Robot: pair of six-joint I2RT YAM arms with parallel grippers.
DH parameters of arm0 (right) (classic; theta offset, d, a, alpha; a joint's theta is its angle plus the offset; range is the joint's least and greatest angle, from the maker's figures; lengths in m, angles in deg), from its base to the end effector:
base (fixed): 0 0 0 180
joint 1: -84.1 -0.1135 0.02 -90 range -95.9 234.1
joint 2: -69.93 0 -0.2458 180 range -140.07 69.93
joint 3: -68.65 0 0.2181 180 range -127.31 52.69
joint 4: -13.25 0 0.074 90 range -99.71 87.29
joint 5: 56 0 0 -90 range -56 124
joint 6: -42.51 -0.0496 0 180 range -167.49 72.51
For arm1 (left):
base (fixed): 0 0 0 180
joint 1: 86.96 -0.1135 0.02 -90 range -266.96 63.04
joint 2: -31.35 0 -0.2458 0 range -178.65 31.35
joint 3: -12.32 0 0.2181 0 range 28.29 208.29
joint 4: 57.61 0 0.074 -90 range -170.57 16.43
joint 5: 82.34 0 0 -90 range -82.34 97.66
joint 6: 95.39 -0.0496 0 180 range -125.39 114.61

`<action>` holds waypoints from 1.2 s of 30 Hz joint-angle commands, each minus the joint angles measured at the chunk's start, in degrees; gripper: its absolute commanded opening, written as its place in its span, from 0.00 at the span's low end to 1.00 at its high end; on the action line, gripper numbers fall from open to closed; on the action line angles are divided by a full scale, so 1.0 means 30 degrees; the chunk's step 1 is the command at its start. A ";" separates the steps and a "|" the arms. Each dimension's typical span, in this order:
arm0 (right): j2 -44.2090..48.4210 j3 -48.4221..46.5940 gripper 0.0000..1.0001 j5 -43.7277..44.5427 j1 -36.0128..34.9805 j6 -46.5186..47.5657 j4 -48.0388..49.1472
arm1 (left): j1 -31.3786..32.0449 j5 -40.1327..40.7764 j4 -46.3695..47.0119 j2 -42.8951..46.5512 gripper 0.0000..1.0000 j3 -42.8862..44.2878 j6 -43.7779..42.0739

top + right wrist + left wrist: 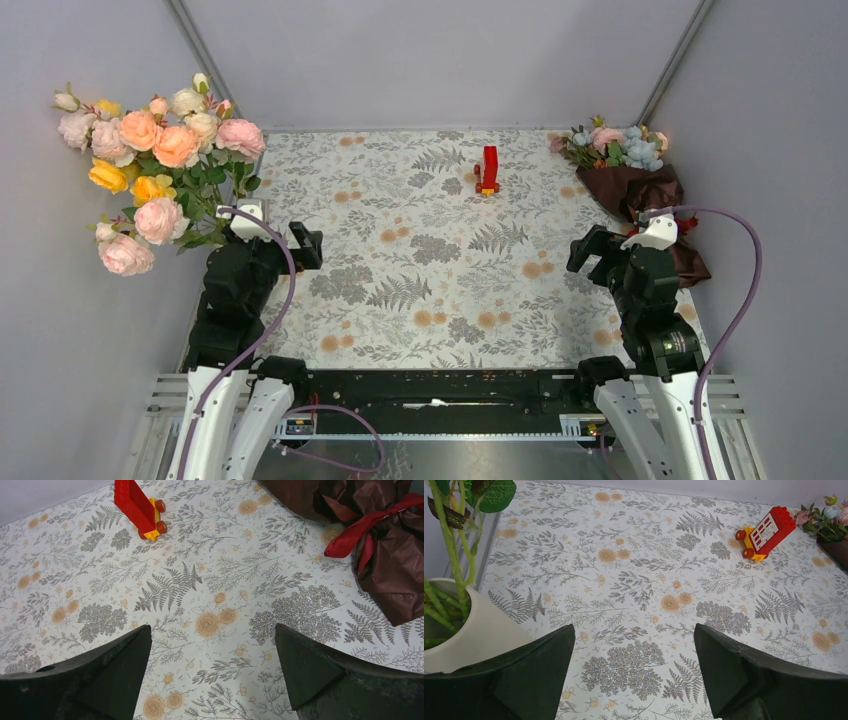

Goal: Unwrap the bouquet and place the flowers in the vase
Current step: Adjust the fake flower at the center of the board.

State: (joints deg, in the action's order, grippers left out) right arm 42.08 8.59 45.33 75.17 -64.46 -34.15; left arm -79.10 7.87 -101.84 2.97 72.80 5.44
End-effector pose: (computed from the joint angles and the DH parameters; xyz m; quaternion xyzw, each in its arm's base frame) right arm 0.1058 0.0068 0.3124 0.1152 0.7843 0.0590 0.6067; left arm 0.1083 -0.0148 0.3203 -0.0213 0.7776 -0.1006 0.6203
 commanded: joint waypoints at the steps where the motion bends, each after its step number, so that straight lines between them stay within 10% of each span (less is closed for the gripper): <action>1: -0.0005 -0.0313 1.00 -0.0120 0.0083 0.0014 0.0028 | -0.0100 0.0122 0.1082 -0.0147 0.99 0.0238 0.0209; 21: -0.3989 -0.3019 1.00 0.1750 0.0269 0.0376 -0.2453 | -0.0100 -0.0676 0.1027 0.0129 0.99 0.0098 0.0492; 36: -0.9591 -0.2572 1.00 0.2162 0.7549 0.0148 0.2561 | -0.0100 -0.2157 0.1358 -0.0034 0.99 -0.0209 0.0200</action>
State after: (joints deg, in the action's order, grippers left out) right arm 16.85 2.38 48.18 93.20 -63.85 -32.10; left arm -79.10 3.54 -101.73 2.92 72.67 6.55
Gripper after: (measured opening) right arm 0.995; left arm 0.989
